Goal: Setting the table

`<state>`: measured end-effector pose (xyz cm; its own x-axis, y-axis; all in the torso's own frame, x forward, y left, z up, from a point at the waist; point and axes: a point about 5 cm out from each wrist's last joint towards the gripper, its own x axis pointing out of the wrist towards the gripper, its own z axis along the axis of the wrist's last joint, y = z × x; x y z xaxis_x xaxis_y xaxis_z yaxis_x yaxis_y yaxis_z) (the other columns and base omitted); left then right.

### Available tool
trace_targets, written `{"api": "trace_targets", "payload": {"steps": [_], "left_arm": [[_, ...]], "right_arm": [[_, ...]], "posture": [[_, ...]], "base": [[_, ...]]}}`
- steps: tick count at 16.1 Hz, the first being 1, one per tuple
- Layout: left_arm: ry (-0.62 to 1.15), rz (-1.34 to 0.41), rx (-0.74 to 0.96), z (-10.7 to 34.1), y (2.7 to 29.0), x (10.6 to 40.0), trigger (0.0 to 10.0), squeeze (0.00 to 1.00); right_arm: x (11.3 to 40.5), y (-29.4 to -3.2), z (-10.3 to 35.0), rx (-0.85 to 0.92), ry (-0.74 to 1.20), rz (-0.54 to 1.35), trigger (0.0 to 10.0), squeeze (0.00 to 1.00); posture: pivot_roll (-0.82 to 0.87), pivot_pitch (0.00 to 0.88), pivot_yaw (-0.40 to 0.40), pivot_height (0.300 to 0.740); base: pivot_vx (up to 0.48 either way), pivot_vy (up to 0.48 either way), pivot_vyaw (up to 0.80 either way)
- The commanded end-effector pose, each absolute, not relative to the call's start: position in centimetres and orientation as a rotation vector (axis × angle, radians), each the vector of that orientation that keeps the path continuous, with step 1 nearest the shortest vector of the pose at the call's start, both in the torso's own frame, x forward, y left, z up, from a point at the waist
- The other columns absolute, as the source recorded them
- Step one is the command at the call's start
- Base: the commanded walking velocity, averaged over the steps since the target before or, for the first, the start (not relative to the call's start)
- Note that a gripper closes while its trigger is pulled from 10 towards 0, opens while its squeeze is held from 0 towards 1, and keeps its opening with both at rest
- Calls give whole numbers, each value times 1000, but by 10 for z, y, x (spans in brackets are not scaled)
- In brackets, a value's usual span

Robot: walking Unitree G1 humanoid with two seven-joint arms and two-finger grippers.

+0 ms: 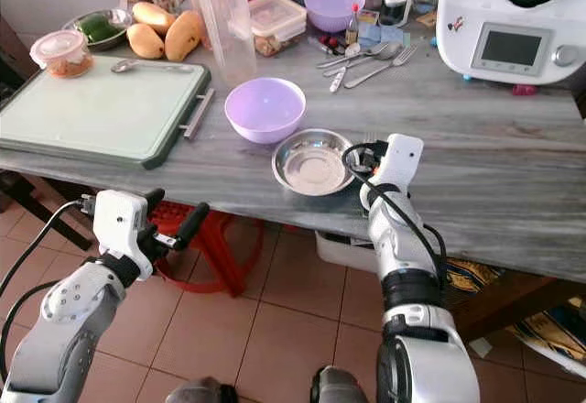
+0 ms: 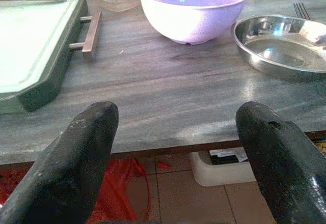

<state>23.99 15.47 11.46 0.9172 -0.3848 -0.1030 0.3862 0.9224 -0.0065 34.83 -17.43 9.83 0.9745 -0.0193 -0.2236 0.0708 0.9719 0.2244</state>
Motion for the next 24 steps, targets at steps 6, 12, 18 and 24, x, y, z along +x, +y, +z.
{"api": "trace_targets", "payload": {"steps": [6, 12, 18, 24], "left_arm": [[107, -398, 22, 114, 154, 241, 10000, 0], [107, -400, 17, 113, 152, 241, 10000, 0], [103, -397, 14, 112, 151, 242, 10000, 0], [93, -391, 5, 112, 148, 243, 10000, 0]], "right_arm": [[315, -165, 50, 249, 441, -46, 10000, 0], [310, -168, 49, 249, 446, -64, 10000, 1000], [308, -174, 55, 226, 415, -101, 10000, 1000], [300, -180, 68, 213, 337, -174, 10000, 1000]], "posture": [[73, 91, 88, 740], [73, 94, 84, 740], [67, 89, 79, 740], [52, 80, 67, 740]], "base": [[0, 0, 0], [0, 0, 0], [0, 0, 0], [0, 0, 0]]}}
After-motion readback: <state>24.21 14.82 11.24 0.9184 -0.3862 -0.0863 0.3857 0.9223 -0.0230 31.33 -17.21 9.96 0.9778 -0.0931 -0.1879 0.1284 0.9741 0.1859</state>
